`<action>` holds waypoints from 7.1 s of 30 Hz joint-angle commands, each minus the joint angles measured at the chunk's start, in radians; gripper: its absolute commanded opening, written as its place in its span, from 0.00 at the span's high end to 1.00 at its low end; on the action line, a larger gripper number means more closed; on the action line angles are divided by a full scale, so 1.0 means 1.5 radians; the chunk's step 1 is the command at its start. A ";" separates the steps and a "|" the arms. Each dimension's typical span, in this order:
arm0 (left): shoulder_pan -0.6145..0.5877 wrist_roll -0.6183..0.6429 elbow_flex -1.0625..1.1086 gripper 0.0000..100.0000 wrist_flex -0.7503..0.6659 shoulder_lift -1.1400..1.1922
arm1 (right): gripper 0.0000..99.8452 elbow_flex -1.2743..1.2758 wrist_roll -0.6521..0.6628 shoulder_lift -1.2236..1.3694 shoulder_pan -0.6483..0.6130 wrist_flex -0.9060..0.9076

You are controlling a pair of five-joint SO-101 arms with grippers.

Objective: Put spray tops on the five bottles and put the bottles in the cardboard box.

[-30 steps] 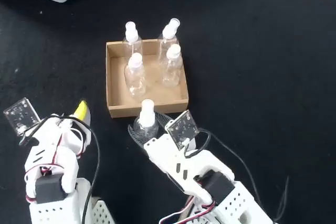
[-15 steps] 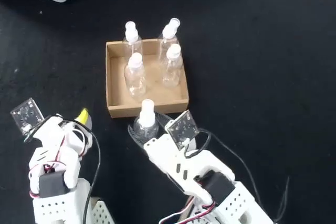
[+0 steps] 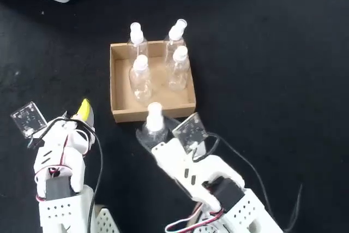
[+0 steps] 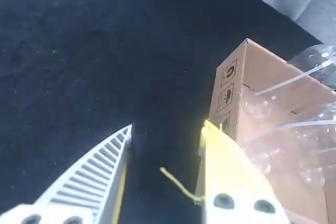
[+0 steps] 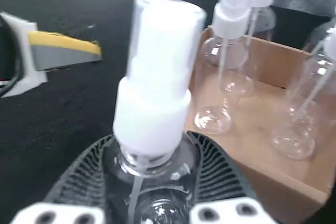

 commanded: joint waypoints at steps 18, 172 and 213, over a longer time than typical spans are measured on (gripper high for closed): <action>-0.004 -0.003 0.018 0.81 -0.001 -0.010 | 0.99 -0.181 0.032 -0.006 0.097 0.000; -0.003 -0.003 0.018 0.81 0.023 -0.009 | 0.65 -0.211 0.039 0.883 0.241 -0.666; -0.003 -0.003 0.018 0.81 0.023 -0.009 | 0.66 -0.159 0.038 0.308 0.178 -0.104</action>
